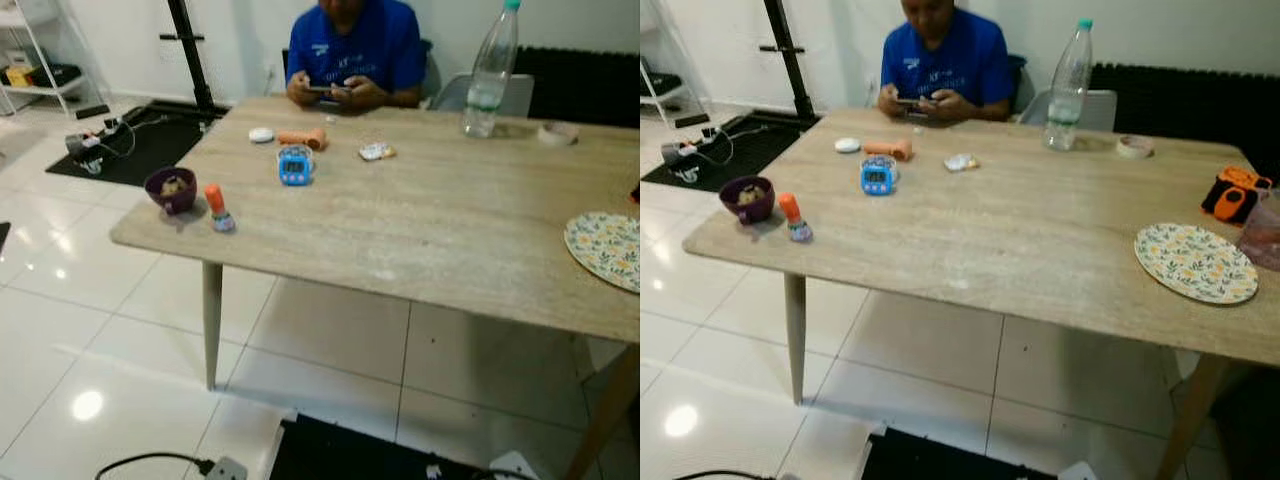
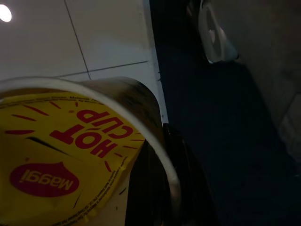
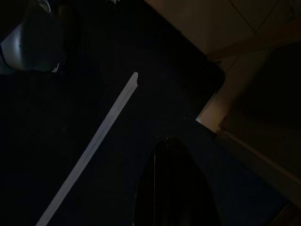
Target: Restocking fridge
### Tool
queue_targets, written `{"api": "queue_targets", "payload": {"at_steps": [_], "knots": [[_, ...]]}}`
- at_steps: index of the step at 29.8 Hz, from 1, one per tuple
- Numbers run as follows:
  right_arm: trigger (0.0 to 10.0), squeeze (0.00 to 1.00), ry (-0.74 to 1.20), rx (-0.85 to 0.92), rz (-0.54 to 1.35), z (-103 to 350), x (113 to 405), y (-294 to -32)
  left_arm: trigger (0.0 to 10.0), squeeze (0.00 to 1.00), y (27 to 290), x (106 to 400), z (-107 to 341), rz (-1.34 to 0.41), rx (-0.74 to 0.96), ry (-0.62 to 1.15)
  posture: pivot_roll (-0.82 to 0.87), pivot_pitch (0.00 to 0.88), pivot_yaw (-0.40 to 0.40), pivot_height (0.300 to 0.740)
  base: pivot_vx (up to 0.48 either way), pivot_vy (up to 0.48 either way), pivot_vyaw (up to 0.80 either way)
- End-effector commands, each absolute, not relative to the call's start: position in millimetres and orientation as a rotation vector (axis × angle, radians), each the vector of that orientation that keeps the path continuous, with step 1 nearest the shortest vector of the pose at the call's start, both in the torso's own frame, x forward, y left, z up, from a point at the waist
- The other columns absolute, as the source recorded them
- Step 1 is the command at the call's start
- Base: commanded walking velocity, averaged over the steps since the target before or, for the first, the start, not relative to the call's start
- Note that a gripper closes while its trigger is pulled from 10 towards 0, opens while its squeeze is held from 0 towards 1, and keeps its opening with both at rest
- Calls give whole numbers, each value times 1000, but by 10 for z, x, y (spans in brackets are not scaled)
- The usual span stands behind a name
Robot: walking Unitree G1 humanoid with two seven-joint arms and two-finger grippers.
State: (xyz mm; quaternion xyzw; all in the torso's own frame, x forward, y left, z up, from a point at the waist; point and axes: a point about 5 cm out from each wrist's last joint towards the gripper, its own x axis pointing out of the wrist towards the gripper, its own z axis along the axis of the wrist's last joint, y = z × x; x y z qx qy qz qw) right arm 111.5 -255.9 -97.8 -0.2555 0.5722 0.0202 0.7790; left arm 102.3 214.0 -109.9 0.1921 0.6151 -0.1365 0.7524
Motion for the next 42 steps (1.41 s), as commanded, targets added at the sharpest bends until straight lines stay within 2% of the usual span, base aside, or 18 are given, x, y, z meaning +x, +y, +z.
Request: {"api": "queue_targets", "payload": {"at_steps": [1, 42], "knots": [[10000, 0, 1243, -566, 65, -983, 1109, -2545, 10000, 0, 2050, 1019, -1116, -335, 434, 1334, -12, 29, -5, 740, -292, 0, 0], [10000, 0, 1246, -551, 71, -996, 1104, -2506, 10000, 0, 2031, 847, -1159, -356, 461, 1368, -10, 29, -1, 740, -296, 0, 0]]}}
